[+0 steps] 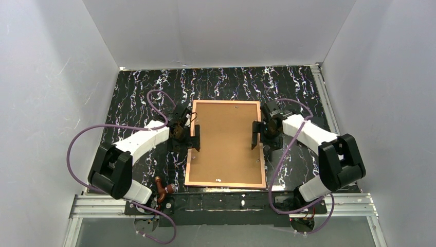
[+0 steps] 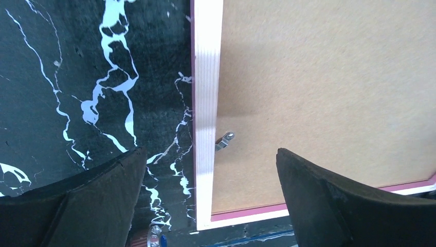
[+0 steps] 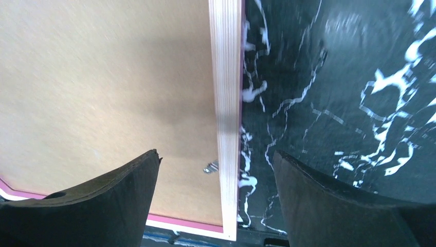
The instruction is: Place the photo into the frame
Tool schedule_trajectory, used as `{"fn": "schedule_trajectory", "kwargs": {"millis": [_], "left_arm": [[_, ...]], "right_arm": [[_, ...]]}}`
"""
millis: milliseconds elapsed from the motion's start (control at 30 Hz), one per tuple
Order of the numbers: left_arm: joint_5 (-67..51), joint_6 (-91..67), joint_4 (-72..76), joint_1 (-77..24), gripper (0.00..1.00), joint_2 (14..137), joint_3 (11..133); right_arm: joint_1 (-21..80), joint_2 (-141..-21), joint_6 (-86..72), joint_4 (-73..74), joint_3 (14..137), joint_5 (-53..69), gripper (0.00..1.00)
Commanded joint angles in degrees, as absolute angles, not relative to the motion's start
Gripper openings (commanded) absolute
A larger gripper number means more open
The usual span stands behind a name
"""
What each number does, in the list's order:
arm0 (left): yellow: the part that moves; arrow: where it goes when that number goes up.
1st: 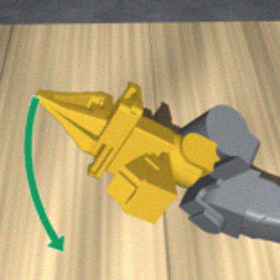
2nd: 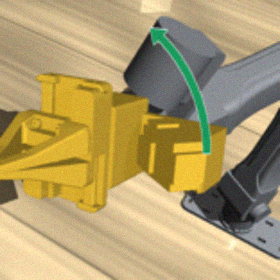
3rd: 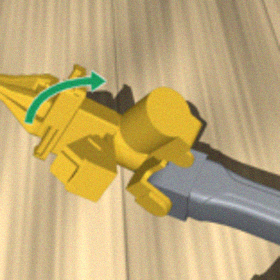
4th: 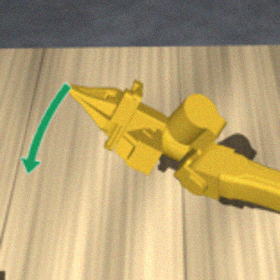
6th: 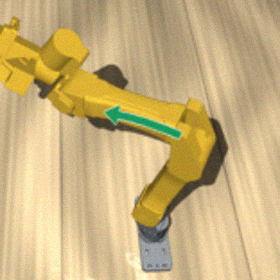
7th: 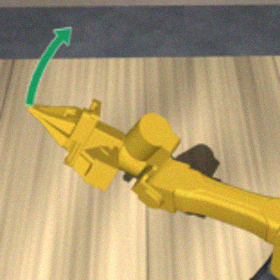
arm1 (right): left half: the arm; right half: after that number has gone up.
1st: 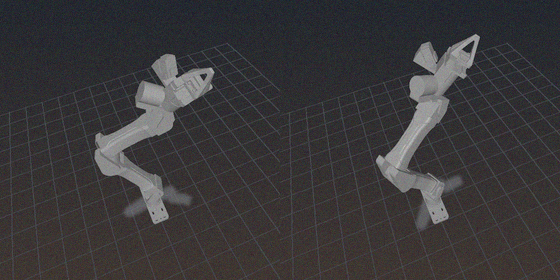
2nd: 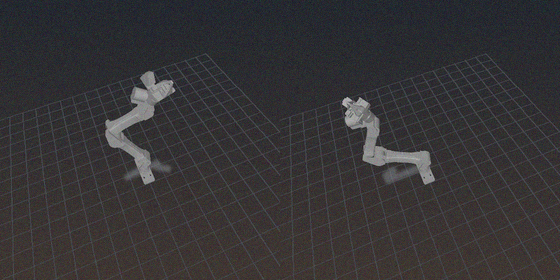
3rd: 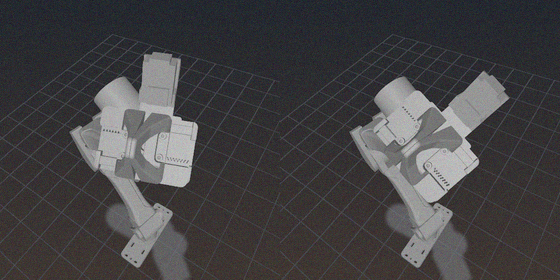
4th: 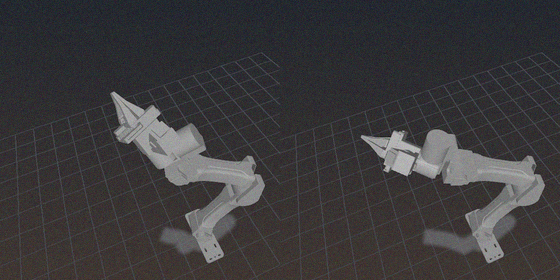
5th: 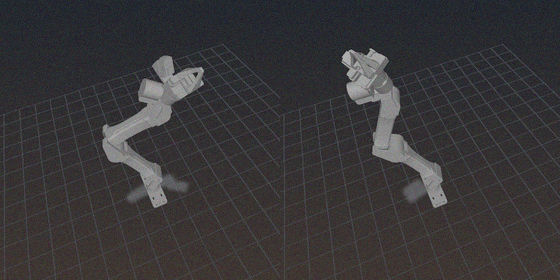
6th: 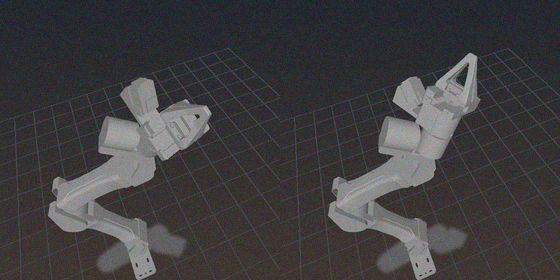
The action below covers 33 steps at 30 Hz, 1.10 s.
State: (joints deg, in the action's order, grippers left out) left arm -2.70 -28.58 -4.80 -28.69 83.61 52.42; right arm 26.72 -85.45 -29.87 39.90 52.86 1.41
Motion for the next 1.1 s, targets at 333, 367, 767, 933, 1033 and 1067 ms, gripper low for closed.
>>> {"fn": "schedule_trajectory", "kwargs": {"millis": [333, 367, 767, 933, 1033, 1067], "left_arm": [[-8.2, -31.3, -12.3, -24.5, 0.98, 84.5, 54.0], [-8.7, -31.3, -12.2, -24.3, 0.98, 84.3, 54.0], [-9.6, -30.7, -12.9, -24.2, 0.98, 83.4, 53.6], [-10.5, -30.4, -12.9, -24.2, 0.98, 84.3, 54.0], [-10.8, -30.3, -12.8, -24.2, 0.98, 84.4, 53.7], [-10.8, -30.1, -12.9, -24.2, 0.98, 84.5, 53.8]], "right_arm": [[18.1, -100.1, -25.3, 41.9, 75.1, 5.9, 0.89], [17.9, -101.5, -25.2, 42.1, 76.5, 5.8, 0.89], [17.6, -116.1, -25.5, 46.5, 91.1, 2.5, 0.86], [17.5, -118.4, -25.4, 47.4, 93.6, 0.3, 0.81], [17.3, -119.7, -24.7, 47.5, 94.5, 0.3, 0.76], [17.4, -120.1, -24.5, 47.7, 94.9, 0.4, 0.73]]}}
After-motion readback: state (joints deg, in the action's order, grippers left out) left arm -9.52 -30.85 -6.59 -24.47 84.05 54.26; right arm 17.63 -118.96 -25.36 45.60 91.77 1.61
